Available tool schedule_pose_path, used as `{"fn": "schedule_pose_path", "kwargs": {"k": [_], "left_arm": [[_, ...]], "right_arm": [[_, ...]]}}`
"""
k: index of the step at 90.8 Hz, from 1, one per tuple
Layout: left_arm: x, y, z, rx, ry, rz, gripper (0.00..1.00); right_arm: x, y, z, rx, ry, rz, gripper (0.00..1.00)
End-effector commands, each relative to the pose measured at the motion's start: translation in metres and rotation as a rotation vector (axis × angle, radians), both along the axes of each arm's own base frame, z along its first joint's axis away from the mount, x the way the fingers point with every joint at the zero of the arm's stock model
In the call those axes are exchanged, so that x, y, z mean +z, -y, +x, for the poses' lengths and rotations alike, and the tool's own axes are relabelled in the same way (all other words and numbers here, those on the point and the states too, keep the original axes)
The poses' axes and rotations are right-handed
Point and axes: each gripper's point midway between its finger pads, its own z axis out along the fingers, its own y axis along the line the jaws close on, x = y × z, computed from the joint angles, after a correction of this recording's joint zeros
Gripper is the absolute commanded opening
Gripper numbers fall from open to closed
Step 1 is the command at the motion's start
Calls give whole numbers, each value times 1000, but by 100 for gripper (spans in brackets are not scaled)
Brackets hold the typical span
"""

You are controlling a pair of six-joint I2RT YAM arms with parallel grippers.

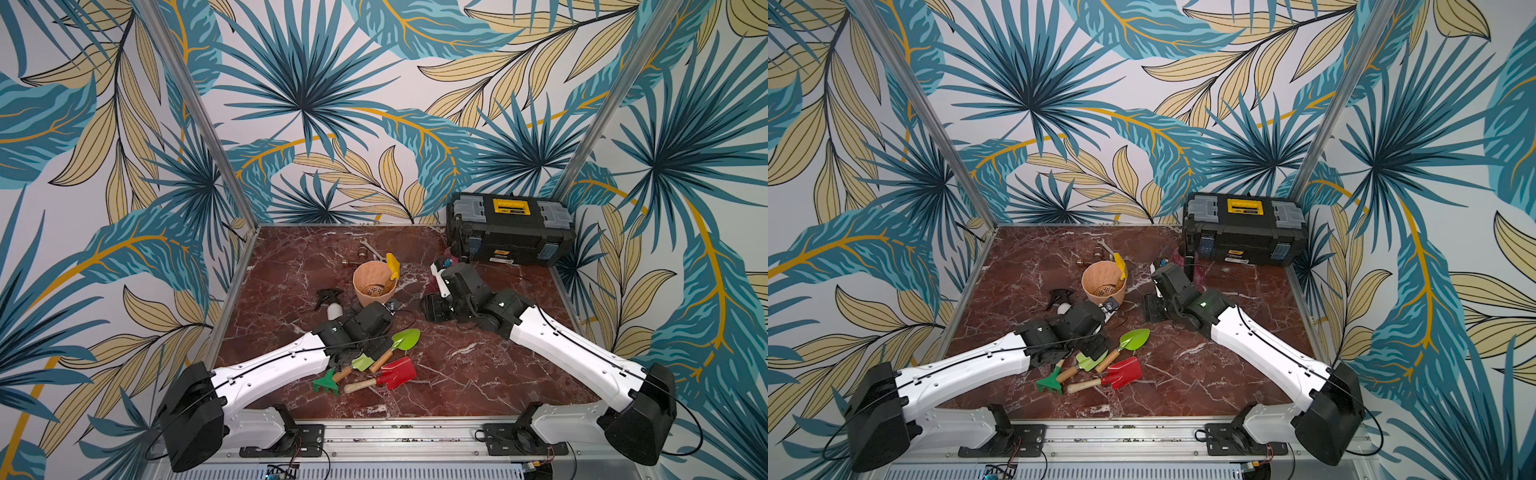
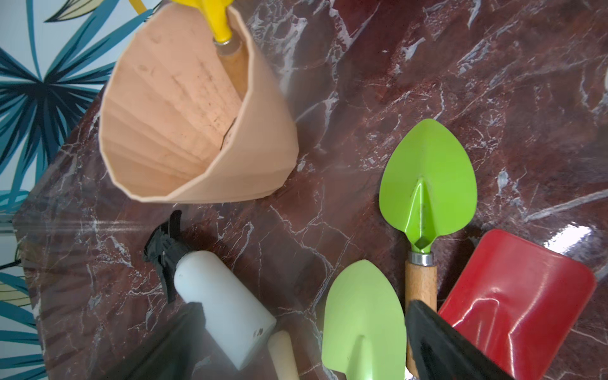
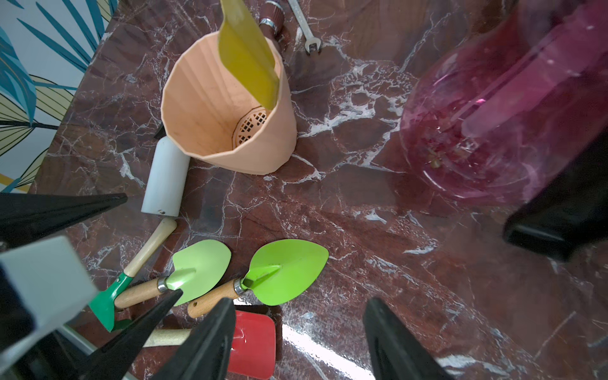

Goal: Organize the gardening tools
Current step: Pick up the gardening tool from the center of the board.

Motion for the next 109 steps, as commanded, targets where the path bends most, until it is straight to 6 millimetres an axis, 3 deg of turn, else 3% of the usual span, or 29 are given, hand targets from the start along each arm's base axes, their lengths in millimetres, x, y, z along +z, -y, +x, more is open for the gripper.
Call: {"fn": "schedule_pose_path", "kwargs": {"k": [1,12,35,55,73,85,95,109], "left_arm": [[3,18,4,-41,29,44,100],[-5,29,4,-66,24,57,100],[0,33,4,-93,57,53,100],[6,27,2,-94,76,49,100],[13,25,1,-88,94,17,100],[18,23,-1,-92,110,2,100],[21,21,-1,-85,123,-7,100],[24,16,-1,-74,139,-7,100]], "right_arm": [[14,20,-1,-76,24,-20,68],[-5,16,-14,-49,-57,10,69],[-69,3,-43,-97,-293,146,70],[-72,-7,-41,-238,-344,484,75],[-101,6,-46,-404,-431,672,75],[-107,7,-46,-489,-490,848,74],[-114,9,-46,-538,-519,925,73],[-127,-8,-52,-524,-596,953,71]]}}
